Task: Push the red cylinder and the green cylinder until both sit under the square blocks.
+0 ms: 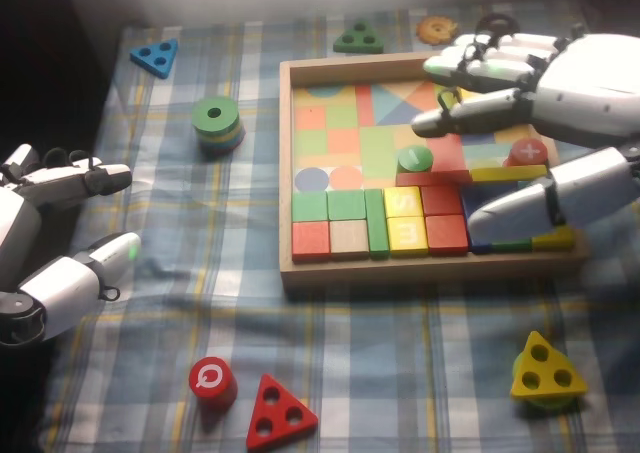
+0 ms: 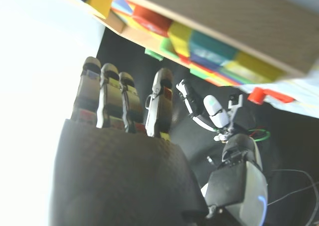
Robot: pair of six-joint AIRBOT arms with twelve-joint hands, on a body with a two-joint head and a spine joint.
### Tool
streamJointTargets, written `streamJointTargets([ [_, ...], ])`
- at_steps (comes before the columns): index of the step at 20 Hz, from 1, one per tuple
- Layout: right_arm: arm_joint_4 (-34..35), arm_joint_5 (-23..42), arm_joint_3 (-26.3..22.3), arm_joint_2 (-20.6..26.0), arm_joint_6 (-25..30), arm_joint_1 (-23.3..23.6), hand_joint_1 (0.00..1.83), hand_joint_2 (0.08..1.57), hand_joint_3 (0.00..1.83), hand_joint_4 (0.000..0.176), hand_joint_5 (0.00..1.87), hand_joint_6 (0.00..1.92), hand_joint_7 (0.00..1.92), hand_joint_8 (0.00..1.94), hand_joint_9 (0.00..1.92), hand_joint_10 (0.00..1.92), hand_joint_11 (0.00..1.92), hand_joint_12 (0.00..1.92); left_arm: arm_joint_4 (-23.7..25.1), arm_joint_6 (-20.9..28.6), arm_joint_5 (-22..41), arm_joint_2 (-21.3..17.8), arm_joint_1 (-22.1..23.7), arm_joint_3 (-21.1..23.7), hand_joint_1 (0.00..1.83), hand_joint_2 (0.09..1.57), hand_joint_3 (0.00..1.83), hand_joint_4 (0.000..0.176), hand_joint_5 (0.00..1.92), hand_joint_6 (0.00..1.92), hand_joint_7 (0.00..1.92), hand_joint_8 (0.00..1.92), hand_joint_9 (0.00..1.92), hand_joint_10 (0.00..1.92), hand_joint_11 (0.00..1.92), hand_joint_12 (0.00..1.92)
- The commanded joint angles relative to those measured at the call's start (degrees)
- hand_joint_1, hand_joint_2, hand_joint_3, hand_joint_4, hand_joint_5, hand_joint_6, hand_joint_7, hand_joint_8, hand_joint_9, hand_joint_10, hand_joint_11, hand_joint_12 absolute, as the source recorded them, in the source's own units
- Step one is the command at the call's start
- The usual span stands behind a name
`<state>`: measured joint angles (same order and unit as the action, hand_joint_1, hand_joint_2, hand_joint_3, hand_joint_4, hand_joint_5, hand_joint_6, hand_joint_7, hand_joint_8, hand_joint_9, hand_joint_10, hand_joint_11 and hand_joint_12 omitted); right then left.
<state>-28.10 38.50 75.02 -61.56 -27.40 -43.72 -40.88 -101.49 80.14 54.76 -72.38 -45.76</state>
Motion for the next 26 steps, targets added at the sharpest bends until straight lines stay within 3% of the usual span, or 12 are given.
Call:
streamJointTargets([
  [1,1.0,5.3,0.1,-0.4,0.5,0.8,0.00,0.85,0.01,0.137,0.37,0.01,0.00,0.00,0.00,0.00,0.00,0.00,2.1,0.3,6.4,-0.1,0.3,-0.2,0.80,1.25,0.00,0.000,0.65,0.00,0.49,0.00,0.43,0.01,0.00,0.00],
  [2,0.6,5.2,0.3,-0.8,0.5,1.0,0.00,0.84,0.01,0.109,0.40,0.02,0.00,0.00,0.00,0.00,0.00,0.00,2.1,0.3,6.2,-0.1,0.3,-0.3,0.82,1.25,0.00,0.000,0.65,0.00,0.48,0.00,0.43,0.00,0.00,0.00],
  [4,0.2,5.2,0.7,-1.5,0.5,1.6,0.00,0.86,0.02,0.111,0.42,0.02,0.00,0.00,0.00,0.00,0.00,0.00,2.1,0.3,6.2,0.0,0.3,-0.3,0.83,1.24,0.00,0.000,0.65,0.00,0.48,0.00,0.43,0.00,0.00,0.00],
  [6,-0.2,5.0,1.3,-2.3,0.5,2.0,0.00,0.84,0.01,0.145,0.42,0.02,0.00,0.00,0.00,0.00,0.00,0.00,2.2,0.3,6.1,0.0,0.3,-0.3,0.81,1.24,0.00,0.000,0.65,0.00,0.48,0.00,0.43,0.01,0.00,0.00],
  [8,-1.3,4.1,1.6,-2.8,0.6,2.1,0.00,0.85,0.01,0.078,0.43,0.02,0.00,0.00,0.00,0.00,0.00,0.00,2.2,0.3,6.1,0.1,0.3,-0.4,0.78,1.25,0.00,0.002,0.64,0.00,0.46,0.00,0.42,0.00,0.00,0.00],
  [9,-1.9,3.6,1.7,-3.0,0.8,2.2,0.00,0.84,0.00,0.073,0.44,0.02,0.00,0.00,0.00,0.00,0.00,0.00,2.3,0.3,6.1,0.1,0.3,-0.4,0.75,1.26,0.00,0.000,0.64,0.00,0.47,0.00,0.43,0.00,0.00,0.00],
  [13,-3.2,1.9,2.5,-4.0,0.9,2.1,0.00,0.84,0.00,0.121,0.42,0.00,0.00,0.00,0.00,0.00,0.00,0.00,2.2,0.3,6.1,0.0,0.3,-0.3,0.81,1.25,0.00,0.000,0.64,0.00,0.48,0.01,0.44,0.01,0.00,0.00],
  [17,-4.7,0.6,2.7,-3.8,2.1,2.1,0.00,0.87,0.01,0.068,0.43,0.01,0.00,0.00,0.00,0.00,0.00,0.00,2.3,0.3,6.1,0.0,0.3,-0.3,0.77,1.26,0.00,0.007,0.62,0.00,0.47,0.00,0.43,0.00,0.00,0.00],
  [19,-5.6,0.1,2.7,-3.3,3.4,2.1,0.00,0.86,0.01,0.079,0.42,0.00,0.00,0.00,0.00,0.00,0.00,0.00,2.2,0.3,6.2,0.0,0.3,-0.3,0.77,1.25,0.00,0.008,0.63,0.00,0.47,0.00,0.44,0.01,0.00,0.00],
  [23,-7.7,-2.0,1.2,-0.7,4.7,2.1,0.00,0.82,0.00,0.154,0.41,0.00,0.00,0.00,0.00,0.00,0.00,0.00,2.2,0.3,6.1,0.0,0.3,-0.2,0.78,1.26,0.00,0.004,0.63,0.00,0.47,0.00,0.43,0.00,0.00,0.00],
  [25,-7.7,-2.4,0.3,0.8,4.7,2.1,0.00,0.86,0.01,0.160,0.40,0.00,0.00,0.00,0.00,0.00,0.00,0.00,2.2,0.3,6.2,0.0,0.3,-0.2,0.81,1.25,0.00,0.004,0.62,0.00,0.46,0.00,0.43,0.00,0.00,0.00],
  [26,-7.5,-2.6,-0.1,1.5,4.7,2.1,0.00,0.85,0.00,0.139,0.40,0.00,0.00,0.00,0.00,0.00,0.00,0.00,2.2,0.3,6.3,0.0,0.3,-0.2,0.80,1.25,0.00,0.000,0.63,0.00,0.47,0.00,0.43,0.00,0.00,0.00],
])
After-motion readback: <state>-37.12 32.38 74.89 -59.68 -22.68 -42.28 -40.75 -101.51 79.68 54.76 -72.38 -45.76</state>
